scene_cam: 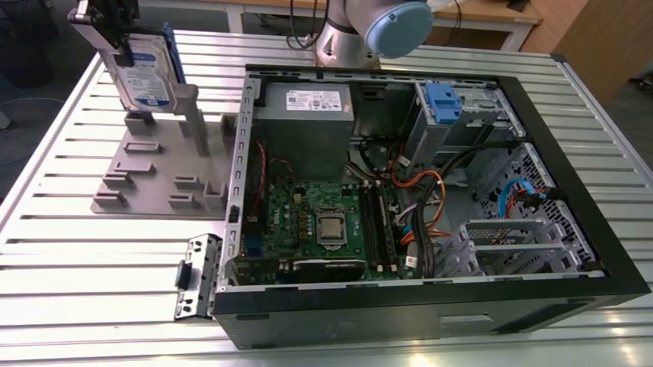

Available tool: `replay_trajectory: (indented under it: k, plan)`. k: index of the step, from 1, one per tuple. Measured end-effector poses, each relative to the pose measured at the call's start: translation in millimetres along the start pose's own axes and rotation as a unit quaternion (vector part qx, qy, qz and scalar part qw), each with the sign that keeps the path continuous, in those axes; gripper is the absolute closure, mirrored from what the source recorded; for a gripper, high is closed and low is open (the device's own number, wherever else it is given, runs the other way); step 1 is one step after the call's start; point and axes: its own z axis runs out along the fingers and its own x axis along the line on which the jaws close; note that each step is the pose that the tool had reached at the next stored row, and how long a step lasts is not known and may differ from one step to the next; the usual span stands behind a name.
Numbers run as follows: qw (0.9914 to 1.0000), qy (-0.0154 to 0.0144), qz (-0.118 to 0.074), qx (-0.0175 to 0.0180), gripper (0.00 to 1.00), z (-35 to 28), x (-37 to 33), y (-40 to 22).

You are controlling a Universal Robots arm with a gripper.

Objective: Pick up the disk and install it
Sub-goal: 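Pick up the disk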

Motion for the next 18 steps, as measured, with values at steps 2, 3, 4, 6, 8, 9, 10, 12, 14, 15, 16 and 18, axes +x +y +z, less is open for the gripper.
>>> replay_trajectory:
  k: [2,3,4,6,8,9,10,12,14,15,16,18]
  plan:
    - [1.00000,0.0000,0.000,0.0000,0.64,-1.5,0.0,0.0]
    - [1.00000,0.0000,0.000,0.0000,0.64,-2.2,0.0,0.0]
    - [1.00000,0.0000,0.000,0.0000,0.64,-3.0,0.0,0.0]
    - [1.00000,0.0000,0.000,0.0000,0.64,-4.6,0.1,0.1]
    - [1.00000,0.0000,0.000,0.0000,0.64,-6.2,0.1,0.1]
    - [1.00000,0.0000,0.000,0.0000,0.64,-7.0,0.1,0.1]
    - [1.00000,0.0000,0.000,0.0000,0.64,-7.7,0.1,0.1]
    - [1.00000,0.0000,0.000,0.0000,0.64,-9.4,0.1,0.1]
    - [1.00000,-0.0001,0.000,0.0000,0.64,-10.9,0.1,0.2]
    - [1.00000,-0.0001,0.000,0.0000,0.64,-11.7,0.1,0.2]
    - [1.00000,-0.0001,0.000,0.0000,0.64,-12.5,0.1,0.2]
    - [1.00000,-0.0001,0.000,0.0000,0.64,-14.0,0.2,0.2]
